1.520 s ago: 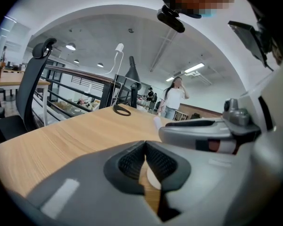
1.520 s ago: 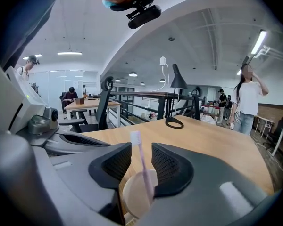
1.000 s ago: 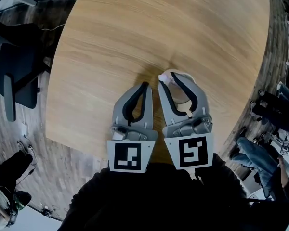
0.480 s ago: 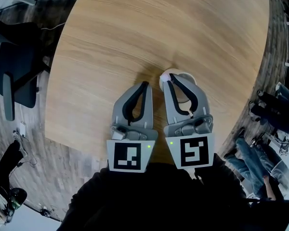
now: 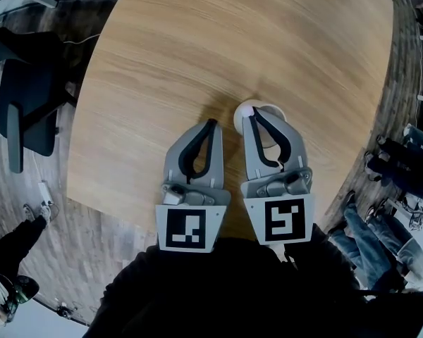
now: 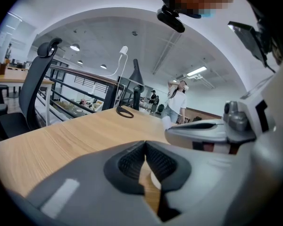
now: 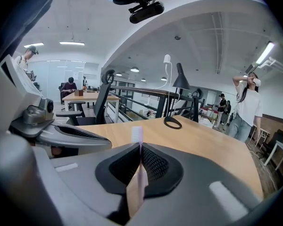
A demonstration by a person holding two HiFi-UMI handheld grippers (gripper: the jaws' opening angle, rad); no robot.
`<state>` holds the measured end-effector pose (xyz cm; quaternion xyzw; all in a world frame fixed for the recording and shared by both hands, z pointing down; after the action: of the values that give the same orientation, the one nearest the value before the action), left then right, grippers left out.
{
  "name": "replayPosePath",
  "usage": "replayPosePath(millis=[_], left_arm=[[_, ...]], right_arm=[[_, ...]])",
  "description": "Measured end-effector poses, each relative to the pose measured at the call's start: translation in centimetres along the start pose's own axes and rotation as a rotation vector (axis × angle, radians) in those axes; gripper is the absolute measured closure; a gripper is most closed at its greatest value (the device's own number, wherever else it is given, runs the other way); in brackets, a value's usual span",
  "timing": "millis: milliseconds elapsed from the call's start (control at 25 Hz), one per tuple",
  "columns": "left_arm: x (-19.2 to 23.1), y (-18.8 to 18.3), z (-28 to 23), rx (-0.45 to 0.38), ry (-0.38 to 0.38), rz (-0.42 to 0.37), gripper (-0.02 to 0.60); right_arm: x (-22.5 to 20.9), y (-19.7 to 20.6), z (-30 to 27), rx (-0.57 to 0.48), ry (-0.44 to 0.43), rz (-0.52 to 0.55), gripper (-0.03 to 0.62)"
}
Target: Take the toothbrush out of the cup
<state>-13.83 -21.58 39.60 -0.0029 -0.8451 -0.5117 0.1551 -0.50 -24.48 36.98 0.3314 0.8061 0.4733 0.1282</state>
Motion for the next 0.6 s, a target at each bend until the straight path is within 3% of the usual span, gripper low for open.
replayPosePath(millis=[600], left_arm=[[-2.4,-1.9,3.2,-0.067,0.029,-0.067,0.574]], right_arm=[[-0.6,-1.3,4.6,-0.183,0.069,-0.139,0.585]])
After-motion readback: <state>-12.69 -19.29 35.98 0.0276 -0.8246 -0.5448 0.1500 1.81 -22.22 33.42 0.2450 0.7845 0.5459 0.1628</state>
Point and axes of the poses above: the fingertips, and each gripper's own axes: z backward along the fingers, x to its left, y out of its underside, the point moved 10 cm from there along z, backward along the fingers, and after that the axes turned 8 degrees about -y, right-handed, at the moved point
